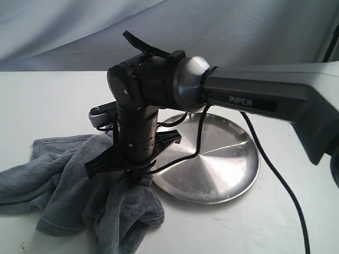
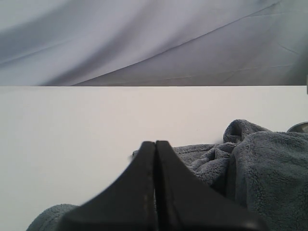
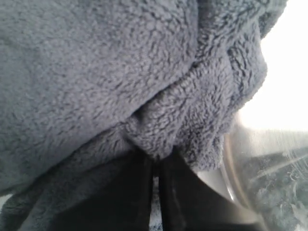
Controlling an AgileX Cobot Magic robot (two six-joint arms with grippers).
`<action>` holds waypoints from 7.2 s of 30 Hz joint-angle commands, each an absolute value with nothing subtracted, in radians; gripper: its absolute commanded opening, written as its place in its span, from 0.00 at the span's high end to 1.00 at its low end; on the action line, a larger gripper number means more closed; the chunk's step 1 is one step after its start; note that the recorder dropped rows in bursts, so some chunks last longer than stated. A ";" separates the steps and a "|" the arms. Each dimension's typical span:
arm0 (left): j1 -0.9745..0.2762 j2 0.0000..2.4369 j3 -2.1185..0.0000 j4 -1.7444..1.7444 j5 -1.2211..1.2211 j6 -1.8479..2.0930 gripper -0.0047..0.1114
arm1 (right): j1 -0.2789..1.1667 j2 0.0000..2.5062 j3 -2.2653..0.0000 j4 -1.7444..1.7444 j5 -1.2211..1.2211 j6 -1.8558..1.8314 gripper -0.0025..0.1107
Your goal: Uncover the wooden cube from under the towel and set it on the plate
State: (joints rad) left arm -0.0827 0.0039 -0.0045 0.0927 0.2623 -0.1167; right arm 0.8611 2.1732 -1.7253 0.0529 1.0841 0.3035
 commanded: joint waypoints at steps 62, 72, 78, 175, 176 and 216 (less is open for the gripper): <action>-0.080 0.000 0.000 0.088 0.250 -0.118 0.96 | 0.863 2.152 -1.723 0.760 0.349 -0.867 0.98; -0.080 0.000 0.000 0.088 0.250 -0.123 0.96 | 0.863 2.114 -1.723 0.776 0.371 -0.785 0.37; -0.080 0.000 0.000 0.088 0.250 -0.123 0.96 | 0.863 2.069 -1.723 0.776 0.378 -0.778 0.17; -0.080 0.000 0.000 0.088 0.250 -0.123 0.96 | 0.709 2.298 -1.723 0.751 0.472 -0.310 0.65; -0.080 0.000 0.000 0.088 0.250 -0.123 0.96 | 0.709 2.298 -1.723 0.751 0.472 -0.310 0.71; -0.080 0.000 0.000 0.088 0.250 -0.119 0.96 | 0.970 2.381 -2.039 0.910 0.562 -1.102 0.98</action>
